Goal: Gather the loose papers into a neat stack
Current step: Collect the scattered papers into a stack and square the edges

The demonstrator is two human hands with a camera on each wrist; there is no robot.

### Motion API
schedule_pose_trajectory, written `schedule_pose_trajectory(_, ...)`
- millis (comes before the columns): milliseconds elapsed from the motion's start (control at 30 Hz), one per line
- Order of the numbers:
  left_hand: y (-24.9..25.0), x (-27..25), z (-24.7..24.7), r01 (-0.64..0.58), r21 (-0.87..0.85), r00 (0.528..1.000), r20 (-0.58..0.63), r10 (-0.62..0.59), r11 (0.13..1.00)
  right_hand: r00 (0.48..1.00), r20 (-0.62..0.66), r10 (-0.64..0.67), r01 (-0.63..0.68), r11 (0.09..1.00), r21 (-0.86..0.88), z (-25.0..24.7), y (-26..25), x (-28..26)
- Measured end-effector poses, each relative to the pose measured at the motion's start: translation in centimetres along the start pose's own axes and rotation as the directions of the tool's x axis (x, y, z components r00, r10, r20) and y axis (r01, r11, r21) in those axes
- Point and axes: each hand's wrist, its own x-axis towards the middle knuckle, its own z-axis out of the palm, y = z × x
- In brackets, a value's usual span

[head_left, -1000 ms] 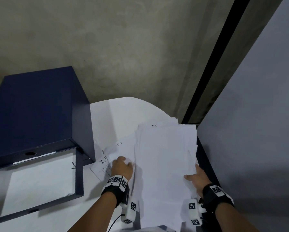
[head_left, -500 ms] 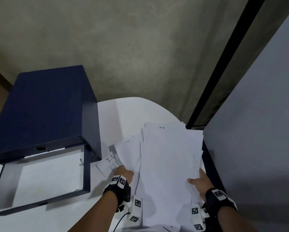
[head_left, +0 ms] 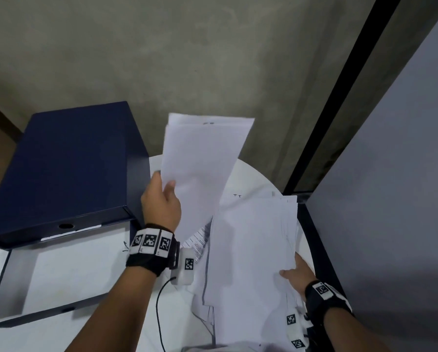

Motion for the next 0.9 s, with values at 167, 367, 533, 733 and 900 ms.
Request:
schedule_pose_trajectory(167, 1.0, -0.1, -0.1, 0.121, -0.171, 0.993, 0.017, -0.120, 0.978, 0.999, 0.031, 0.032, -0.034, 0.998, 0.054, -0.1, -0.7, -1.1)
schedule_pose_trajectory(367, -5.1, -4.8, 5.2, 0.269, 0.103, 0.878, 0.383, -0.287, 0.958, 0.988, 0.080, 0.129, -0.148, 0.935, 0.321, 0.0, -2.9, -3.0)
schedule_pose_trajectory(533, -8.0, -10.4, 8.6, 0.241, 0.269, 0.625, 0.692, -0.361, 0.932, 0.992, 0.123, 0.035, -0.065, 0.966, 0.251, 0.3, -1.9, -2.7)
schedule_pose_trajectory(733, -11.1, -10.6, 7.1, 0.347, 0.533, 0.739, 0.351, -0.575, 0.772, 0.997, -0.016, -0.080, 0.081, 0.959, 0.272, -3.0, -1.8, -2.3)
schedule_pose_trajectory(900, -13.7, -10.3, 4.9, 0.394, 0.695, 0.621, 0.280, -0.732, 0.601, 0.978, -0.192, -0.076, 0.133, 0.943, 0.306, -9.4, -1.8, -2.4)
